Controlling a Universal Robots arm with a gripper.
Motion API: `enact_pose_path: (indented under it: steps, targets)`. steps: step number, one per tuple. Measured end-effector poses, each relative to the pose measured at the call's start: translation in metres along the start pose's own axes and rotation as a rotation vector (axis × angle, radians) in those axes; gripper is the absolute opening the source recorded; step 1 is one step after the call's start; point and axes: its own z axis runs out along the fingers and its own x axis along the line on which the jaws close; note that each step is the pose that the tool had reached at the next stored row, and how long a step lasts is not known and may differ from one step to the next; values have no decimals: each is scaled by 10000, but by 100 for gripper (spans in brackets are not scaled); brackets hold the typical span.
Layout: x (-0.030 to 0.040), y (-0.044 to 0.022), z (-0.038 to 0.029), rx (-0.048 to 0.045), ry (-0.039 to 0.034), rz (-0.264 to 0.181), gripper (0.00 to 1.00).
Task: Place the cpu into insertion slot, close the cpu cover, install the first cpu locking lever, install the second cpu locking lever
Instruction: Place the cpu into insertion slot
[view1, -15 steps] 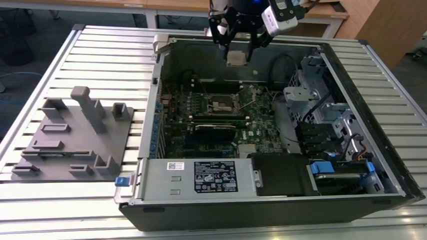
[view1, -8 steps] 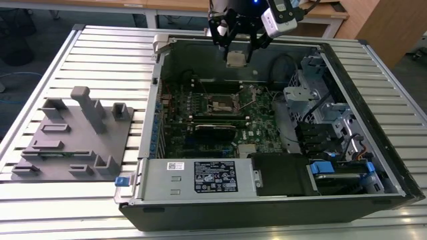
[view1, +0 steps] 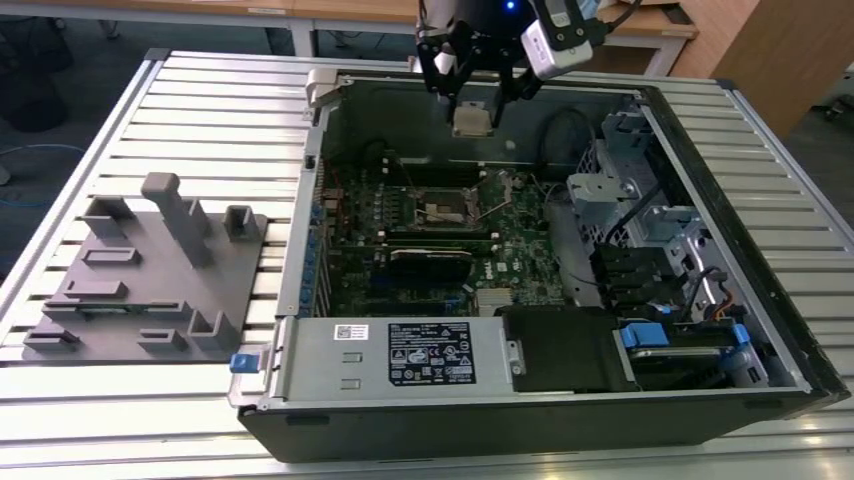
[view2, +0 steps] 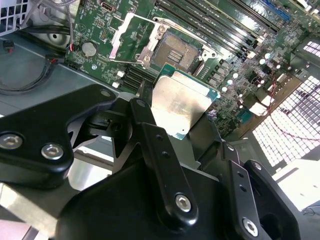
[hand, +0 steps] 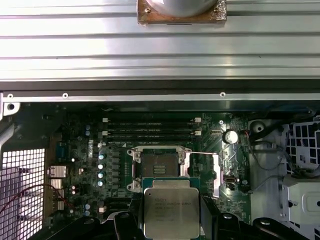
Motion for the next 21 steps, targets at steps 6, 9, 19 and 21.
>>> enact_pose_path:
  steps: [6, 9, 19, 21]
  targets:
    - [0, -1, 12, -1, 0, 0, 54]
    - [0, -2, 19, 0, 0, 0, 54]
    - [-1, -4, 47, -4, -2, 0, 54]
    - [-1, -5, 52, -1, 0, 0, 54]
